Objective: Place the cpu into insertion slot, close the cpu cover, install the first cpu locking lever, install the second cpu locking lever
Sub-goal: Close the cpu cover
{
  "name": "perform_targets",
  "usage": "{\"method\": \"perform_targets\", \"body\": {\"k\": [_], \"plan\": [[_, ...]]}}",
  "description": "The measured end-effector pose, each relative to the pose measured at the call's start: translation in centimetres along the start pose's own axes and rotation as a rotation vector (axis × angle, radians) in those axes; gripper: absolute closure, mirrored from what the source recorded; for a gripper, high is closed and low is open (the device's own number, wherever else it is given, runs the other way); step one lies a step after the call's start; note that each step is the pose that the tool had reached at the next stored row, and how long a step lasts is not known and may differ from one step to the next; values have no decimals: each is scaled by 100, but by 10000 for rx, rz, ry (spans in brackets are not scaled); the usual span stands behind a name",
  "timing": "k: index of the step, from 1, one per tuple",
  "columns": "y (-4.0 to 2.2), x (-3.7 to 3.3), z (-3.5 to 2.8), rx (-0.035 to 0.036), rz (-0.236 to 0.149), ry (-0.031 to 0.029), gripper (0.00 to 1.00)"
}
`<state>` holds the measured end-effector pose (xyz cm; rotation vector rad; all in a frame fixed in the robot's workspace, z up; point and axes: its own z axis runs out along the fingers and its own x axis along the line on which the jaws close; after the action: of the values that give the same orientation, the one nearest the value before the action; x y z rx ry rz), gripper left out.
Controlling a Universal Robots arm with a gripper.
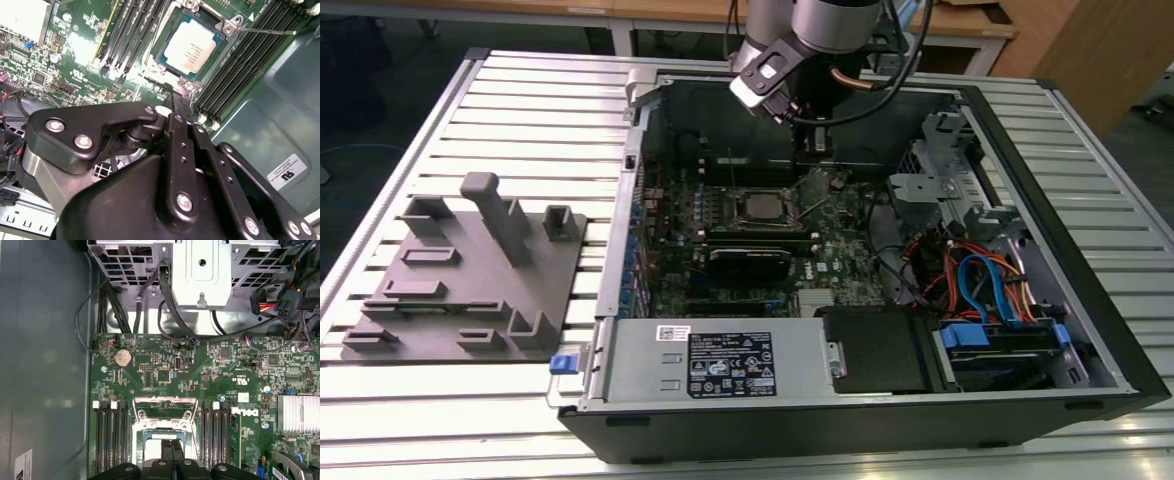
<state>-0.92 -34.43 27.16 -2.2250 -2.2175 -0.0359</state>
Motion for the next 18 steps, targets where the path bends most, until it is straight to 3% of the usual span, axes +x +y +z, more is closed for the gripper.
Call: {"method": "perform_targets", "body": {"k": [18], "plan": [[51,0,1,0,0,0,90]]}}
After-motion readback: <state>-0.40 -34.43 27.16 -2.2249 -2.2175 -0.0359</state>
